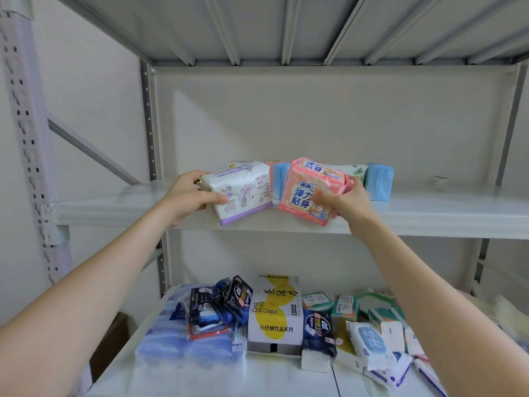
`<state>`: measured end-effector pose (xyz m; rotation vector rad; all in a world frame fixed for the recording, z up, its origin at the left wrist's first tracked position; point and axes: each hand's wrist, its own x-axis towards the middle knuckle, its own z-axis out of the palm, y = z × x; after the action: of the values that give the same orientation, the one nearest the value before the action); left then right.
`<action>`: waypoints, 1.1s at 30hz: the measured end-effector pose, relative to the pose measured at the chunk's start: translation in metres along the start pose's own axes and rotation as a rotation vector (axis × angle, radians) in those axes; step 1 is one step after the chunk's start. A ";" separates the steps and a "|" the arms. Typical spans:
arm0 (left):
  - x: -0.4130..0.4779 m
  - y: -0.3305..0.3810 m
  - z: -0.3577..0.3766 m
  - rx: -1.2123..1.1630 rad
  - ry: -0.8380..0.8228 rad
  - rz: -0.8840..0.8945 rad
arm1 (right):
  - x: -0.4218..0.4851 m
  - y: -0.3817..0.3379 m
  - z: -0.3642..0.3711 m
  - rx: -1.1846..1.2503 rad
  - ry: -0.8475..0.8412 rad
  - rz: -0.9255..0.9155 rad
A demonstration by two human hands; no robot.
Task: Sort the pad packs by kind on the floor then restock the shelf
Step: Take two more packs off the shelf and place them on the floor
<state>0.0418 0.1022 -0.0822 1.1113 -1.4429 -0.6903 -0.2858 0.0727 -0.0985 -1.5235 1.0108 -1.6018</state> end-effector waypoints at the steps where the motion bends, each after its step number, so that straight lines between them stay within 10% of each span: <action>1: -0.009 0.000 0.003 -0.002 0.008 -0.004 | -0.007 -0.001 -0.002 0.009 0.010 0.011; 33: -0.372 -0.176 0.125 0.091 -0.281 -0.580 | -0.412 0.162 -0.128 -0.189 -0.031 0.600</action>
<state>-0.0640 0.3514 -0.4169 1.5756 -1.3941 -1.2363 -0.3902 0.3743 -0.4311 -1.1924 1.4642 -1.0804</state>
